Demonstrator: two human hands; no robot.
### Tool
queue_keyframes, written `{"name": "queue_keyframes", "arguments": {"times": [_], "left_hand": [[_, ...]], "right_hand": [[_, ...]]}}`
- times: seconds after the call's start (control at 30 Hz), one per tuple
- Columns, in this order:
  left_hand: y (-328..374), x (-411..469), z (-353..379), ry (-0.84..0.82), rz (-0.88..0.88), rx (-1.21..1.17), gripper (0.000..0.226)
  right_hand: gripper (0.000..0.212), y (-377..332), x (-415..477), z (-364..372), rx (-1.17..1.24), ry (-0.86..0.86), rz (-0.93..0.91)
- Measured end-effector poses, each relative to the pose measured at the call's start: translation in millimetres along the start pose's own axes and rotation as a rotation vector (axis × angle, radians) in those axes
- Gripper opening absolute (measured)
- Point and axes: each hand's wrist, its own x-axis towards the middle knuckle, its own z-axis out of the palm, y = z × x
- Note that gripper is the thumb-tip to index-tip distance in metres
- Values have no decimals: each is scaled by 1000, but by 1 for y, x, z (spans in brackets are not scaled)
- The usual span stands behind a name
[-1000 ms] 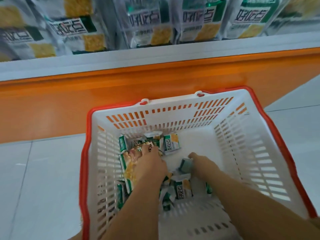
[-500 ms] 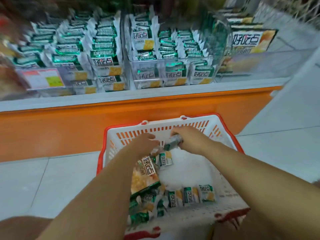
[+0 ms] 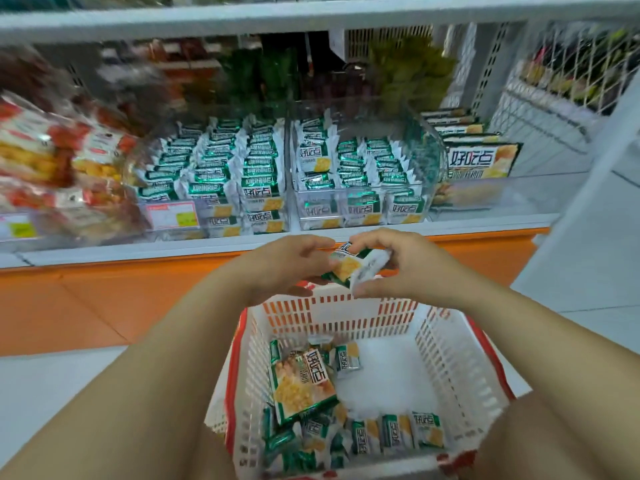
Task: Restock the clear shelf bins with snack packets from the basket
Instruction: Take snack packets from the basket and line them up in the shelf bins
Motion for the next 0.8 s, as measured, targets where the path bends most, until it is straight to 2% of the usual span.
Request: {"name": "queue_keyframes", "arguments": {"times": [0.1, 0.2, 0.3, 0.47, 0.53, 0.6, 0.7, 0.8], "left_hand": [[1, 4, 2, 8, 33, -6, 28], [8, 12, 5, 51, 110, 27, 24], [14, 19, 2, 216, 203, 57, 25], [25, 34, -12, 460, 326, 55, 17], [23, 42, -22, 642, 331, 114, 30], [15, 51, -33, 767, 278, 306, 40], [3, 60, -38, 726, 158, 499, 48], [-2, 63, -36, 669, 109, 566, 52]], "right_hand": [[20, 0, 3, 2, 74, 76, -31], [26, 5, 11, 3, 117, 232, -53], [31, 1, 19, -2, 144, 404, -9], [27, -13, 59, -17, 45, 503, -31], [25, -15, 88, -23, -6, 561, -52], [21, -15, 122, -28, -94, 603, -62], [20, -4, 172, -30, -154, 605, -15], [22, 9, 206, -27, -198, 530, 33]]}}
